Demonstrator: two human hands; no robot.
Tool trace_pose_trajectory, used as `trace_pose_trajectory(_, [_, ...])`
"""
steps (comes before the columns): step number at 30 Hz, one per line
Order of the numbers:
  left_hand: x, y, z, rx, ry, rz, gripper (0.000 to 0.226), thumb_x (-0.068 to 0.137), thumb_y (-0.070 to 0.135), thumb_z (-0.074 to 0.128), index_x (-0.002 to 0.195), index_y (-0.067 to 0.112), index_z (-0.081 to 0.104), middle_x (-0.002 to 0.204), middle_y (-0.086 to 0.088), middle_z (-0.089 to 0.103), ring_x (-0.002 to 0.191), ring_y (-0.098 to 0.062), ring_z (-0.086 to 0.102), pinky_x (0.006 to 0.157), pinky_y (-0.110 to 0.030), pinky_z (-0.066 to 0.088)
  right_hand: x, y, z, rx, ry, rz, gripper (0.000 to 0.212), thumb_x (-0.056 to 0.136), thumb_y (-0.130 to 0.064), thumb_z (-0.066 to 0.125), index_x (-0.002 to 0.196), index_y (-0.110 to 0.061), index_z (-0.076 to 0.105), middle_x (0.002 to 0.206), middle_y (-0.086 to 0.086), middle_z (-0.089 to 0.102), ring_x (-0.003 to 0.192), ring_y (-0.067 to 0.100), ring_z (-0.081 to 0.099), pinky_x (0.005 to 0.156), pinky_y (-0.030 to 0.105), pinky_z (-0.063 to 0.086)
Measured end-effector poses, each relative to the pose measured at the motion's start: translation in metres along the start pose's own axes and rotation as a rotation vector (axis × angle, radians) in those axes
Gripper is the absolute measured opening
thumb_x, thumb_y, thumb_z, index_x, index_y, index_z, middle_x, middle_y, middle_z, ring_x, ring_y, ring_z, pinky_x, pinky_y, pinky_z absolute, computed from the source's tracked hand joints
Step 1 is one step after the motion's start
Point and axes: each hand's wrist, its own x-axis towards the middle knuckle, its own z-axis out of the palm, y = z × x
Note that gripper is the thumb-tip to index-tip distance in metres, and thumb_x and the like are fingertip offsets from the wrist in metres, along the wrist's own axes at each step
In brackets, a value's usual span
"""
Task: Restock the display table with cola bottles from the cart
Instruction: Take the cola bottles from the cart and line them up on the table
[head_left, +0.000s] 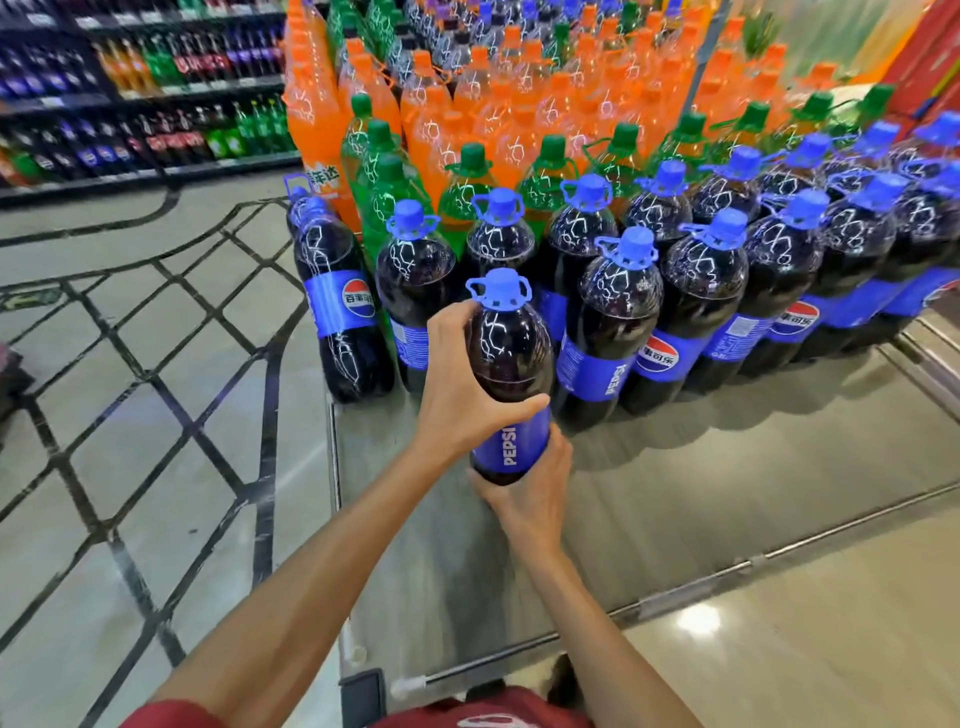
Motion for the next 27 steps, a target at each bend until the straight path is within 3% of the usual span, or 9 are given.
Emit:
trace_pose_trajectory(5, [0.009,-0.007,0.007,-0.003,0.000,0.021,0.108,0.050,0.031,0.097,0.137,0.024,0.034,0.135,-0.006,0.037,0.132,-0.024,0.044,0.112,-0.043,0.040,0.014,0.004,0.006,0.040,0.028,0.000,0.115,0.050,-0.035,0.097,0.146,-0.015,0.037,0.135,-0.002,0.045,0.127,0.020,0.046,0.104,0.035,0.045])
trace_pose_trajectory(8, [0.013,-0.008,0.014,0.002,-0.007,0.039,0.109,0.049,0.030,0.098,0.136,0.025,0.033,0.134,-0.006,0.037,0.131,-0.025,0.044,0.112,-0.043,0.041,0.021,0.007,0.007,0.059,0.044,-0.003,0.118,0.051,-0.035,0.099,0.149,-0.013,0.037,0.137,-0.002,0.045,0.128,0.019,0.047,0.104,0.029,0.042])
trace_pose_trajectory(17, [0.008,-0.008,0.018,0.040,-0.015,0.103,0.110,0.049,0.035,0.098,0.137,0.027,0.032,0.137,-0.006,0.034,0.133,-0.031,0.041,0.114,-0.043,0.038,0.029,0.017,0.005,-0.024,0.024,0.000,0.126,0.051,-0.053,0.096,0.154,-0.019,0.031,0.149,-0.003,0.044,0.133,0.017,0.043,0.100,0.035,0.045])
trace_pose_trajectory(23, [0.002,-0.003,0.018,0.064,-0.047,0.207,0.111,0.051,0.044,0.096,0.139,0.026,0.032,0.132,0.023,0.028,0.135,-0.032,0.041,0.115,-0.044,0.038,0.029,0.027,-0.003,0.003,-0.014,-0.010,0.131,0.051,-0.051,0.097,0.156,-0.017,0.028,0.151,-0.001,0.042,0.136,0.018,0.042,0.102,0.031,0.043])
trace_pose_trajectory(27, [-0.007,-0.001,0.022,0.066,-0.060,0.221,0.107,0.054,0.049,0.092,0.140,0.024,0.033,0.131,0.024,0.029,0.136,-0.027,0.039,0.117,-0.030,0.032,0.027,0.030,-0.009,0.034,-0.037,-0.002,0.132,0.051,-0.048,0.098,0.156,-0.017,0.025,0.152,-0.002,0.040,0.138,0.017,0.043,0.100,0.022,0.039])
